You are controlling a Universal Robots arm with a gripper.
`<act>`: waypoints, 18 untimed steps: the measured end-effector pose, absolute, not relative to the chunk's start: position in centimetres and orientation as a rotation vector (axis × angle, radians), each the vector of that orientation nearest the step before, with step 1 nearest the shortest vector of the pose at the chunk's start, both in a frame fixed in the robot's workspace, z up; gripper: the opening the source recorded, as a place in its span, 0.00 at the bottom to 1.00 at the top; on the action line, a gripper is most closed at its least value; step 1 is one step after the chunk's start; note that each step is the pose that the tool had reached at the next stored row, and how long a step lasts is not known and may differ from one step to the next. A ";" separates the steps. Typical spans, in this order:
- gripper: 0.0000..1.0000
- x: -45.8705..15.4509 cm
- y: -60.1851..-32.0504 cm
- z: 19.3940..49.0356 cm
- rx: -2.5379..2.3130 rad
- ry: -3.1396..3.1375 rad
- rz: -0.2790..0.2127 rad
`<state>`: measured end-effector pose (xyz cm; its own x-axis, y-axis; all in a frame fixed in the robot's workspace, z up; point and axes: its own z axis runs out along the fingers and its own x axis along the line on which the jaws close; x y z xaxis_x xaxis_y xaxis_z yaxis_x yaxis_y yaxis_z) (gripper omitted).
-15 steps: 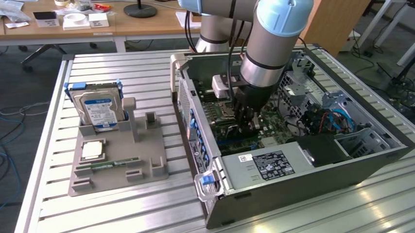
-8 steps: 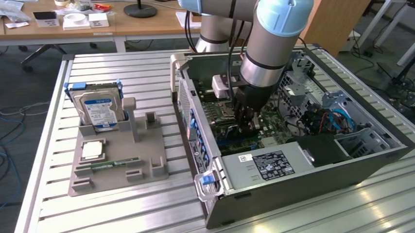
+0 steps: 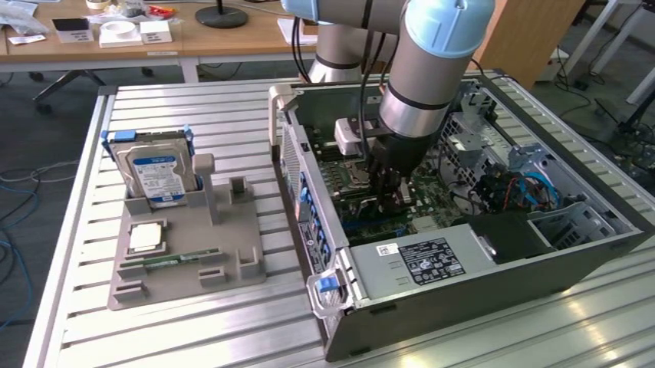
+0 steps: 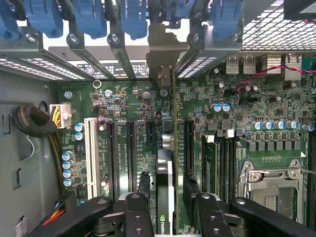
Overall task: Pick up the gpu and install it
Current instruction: 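Insert the gpu into the slot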
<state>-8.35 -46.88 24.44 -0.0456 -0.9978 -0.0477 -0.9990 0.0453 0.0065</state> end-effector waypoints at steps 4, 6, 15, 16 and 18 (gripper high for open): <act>0.40 -8.4 -46.9 24.4 -2.149 2.249 0.059; 0.40 -8.4 -46.9 24.5 -2.149 2.249 0.059; 0.40 -8.4 -46.9 25.7 -2.149 2.249 0.059; 0.40 -8.4 -46.9 25.7 -2.149 2.249 0.059; 0.40 -8.4 -46.8 25.7 -2.148 2.248 0.060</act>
